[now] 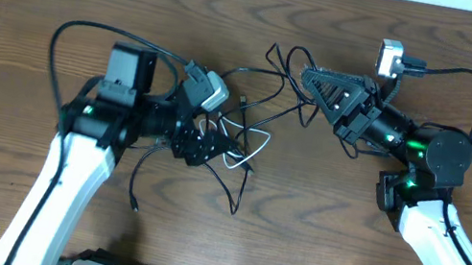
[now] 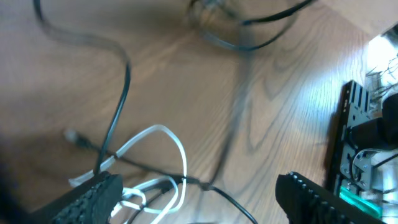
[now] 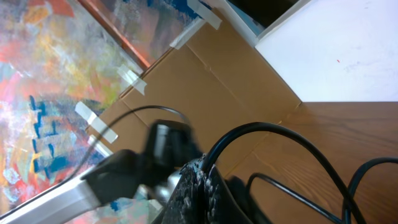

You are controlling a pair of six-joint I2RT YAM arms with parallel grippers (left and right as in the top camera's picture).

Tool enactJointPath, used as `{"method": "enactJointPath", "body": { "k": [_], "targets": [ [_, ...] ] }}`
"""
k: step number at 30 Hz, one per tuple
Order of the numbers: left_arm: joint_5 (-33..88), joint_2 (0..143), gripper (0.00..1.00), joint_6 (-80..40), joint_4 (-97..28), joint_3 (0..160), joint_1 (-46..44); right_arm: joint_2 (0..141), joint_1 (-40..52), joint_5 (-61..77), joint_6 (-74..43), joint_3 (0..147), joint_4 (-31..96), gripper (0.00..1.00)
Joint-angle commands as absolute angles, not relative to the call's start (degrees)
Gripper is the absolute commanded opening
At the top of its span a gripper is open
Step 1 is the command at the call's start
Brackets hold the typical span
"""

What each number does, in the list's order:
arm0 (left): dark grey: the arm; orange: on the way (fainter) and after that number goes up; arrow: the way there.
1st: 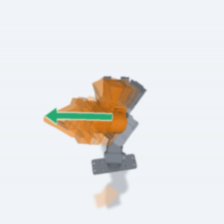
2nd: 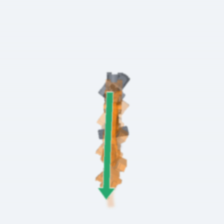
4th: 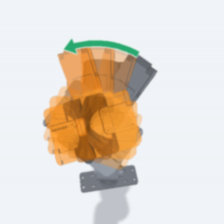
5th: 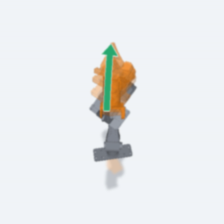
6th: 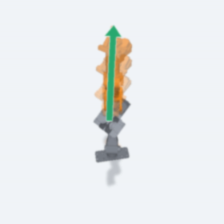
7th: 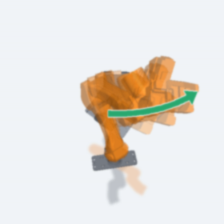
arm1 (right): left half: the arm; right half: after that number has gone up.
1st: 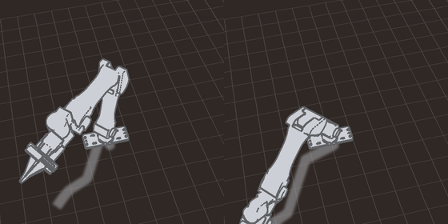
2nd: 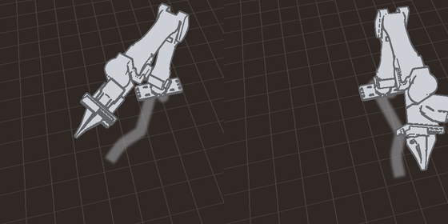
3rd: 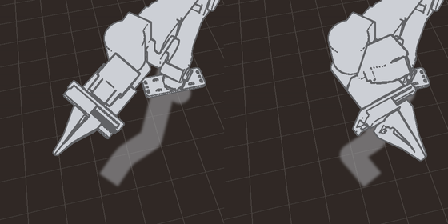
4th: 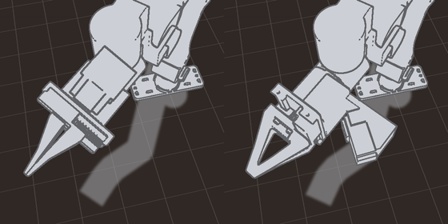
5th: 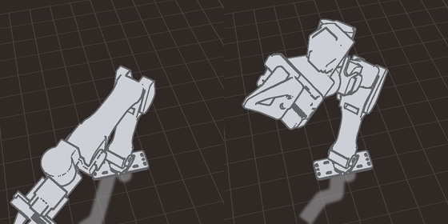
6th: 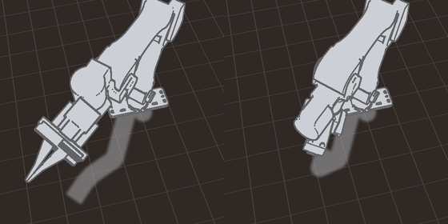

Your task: Untangle cables

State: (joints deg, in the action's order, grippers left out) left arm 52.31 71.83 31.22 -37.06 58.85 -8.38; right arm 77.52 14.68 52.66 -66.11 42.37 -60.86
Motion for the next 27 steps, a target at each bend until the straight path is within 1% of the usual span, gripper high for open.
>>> {"method": "enactJointPath", "body": {
  "k": [1,5,10,13,20,27],
  "targets": [
    [54.8,66.3,0.88,38.2,-37.1,59.4,-8.5,77.3,14.5,51.4,-63.7,42.9,-60.2,0.01],
    [53.2,62.8,0.89,39.0,-36.9,59.4,-8.5,77.3,14.3,51.4,-63.4,42.9,-59.3,0.01],
    [46.2,60.4,0.89,39.0,-35.2,59.4,-8.5,77.3,14.2,51.9,-63.6,42.9,-59.4,0.01],
    [41.9,60.4,0.85,39.0,-31.0,59.4,-8.5,77.3,14.4,53.3,-64.3,42.9,-59.4,0.01],
    [41.3,61.9,0.85,38.7,-20.3,59.4,-8.5,77.3,16.8,55.7,-64.7,42.9,-60.1,0.01],
    [41.7,65.5,0.85,37.6,-15.2,59.4,-8.5,77.3,20.4,56.1,-64.7,42.9,-62.2,0.01]
  ]
}}
